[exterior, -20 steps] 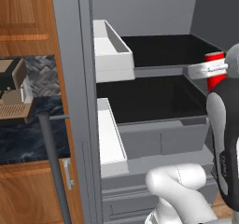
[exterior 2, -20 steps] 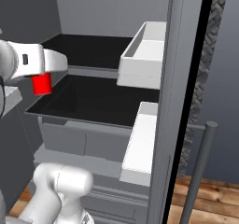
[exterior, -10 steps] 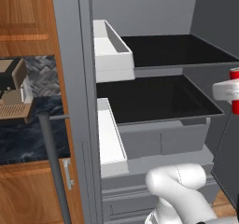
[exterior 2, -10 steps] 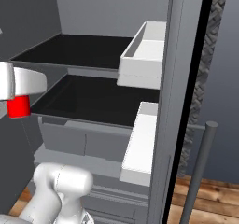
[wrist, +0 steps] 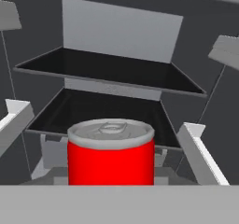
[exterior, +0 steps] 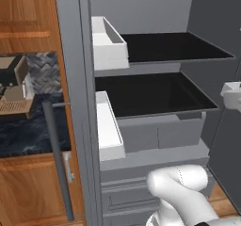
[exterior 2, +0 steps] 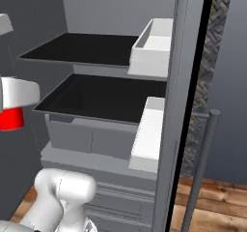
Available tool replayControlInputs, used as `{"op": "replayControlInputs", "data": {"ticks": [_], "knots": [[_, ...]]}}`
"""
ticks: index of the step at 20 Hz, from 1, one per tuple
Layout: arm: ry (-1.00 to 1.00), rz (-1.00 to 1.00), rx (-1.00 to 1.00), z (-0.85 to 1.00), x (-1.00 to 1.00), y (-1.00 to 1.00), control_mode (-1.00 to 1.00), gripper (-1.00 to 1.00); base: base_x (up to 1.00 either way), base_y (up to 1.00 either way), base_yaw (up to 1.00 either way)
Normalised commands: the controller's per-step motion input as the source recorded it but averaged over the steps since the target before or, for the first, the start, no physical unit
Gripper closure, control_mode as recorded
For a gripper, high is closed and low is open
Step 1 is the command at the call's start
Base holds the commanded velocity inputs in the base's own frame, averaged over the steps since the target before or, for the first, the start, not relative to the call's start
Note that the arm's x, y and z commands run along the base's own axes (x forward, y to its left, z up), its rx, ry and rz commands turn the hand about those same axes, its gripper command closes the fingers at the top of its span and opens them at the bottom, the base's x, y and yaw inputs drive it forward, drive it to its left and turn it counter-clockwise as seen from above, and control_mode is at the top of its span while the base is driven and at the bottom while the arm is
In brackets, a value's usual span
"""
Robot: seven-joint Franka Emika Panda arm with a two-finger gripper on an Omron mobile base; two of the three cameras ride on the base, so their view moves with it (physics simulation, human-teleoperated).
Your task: Open the fridge, grab two sodas, and place both sodas inside the bowl with ice on the dining counter.
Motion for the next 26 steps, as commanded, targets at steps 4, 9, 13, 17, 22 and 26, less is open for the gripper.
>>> {"op": "replayControlInputs", "data": {"ticks": [4, 9, 13, 17, 22, 26], "knots": [[0.0, 0.0, 0.0, 0.0, 0.0, 0.0, 1.0, 1.0, -1.0, 0.01, -0.08], [0.0, 0.0, 0.0, 0.0, 0.0, 0.0, 1.0, 1.0, -1.0, -0.02, -0.21], [0.0, 0.0, 0.0, 0.0, 0.0, 0.0, 1.0, 1.0, -0.67, -0.25, -0.48], [0.0, 0.0, 0.0, 0.0, 0.0, 0.0, 1.0, 1.0, -0.3, -0.25, -0.57], [0.0, 0.0, 0.0, 0.0, 0.0, 0.0, 1.0, 1.0, -0.06, -0.42, -0.56], [0.0, 0.0, 0.0, 0.0, 0.0, 0.0, 1.0, 1.0, 0.31, -0.84, -0.47]]}}
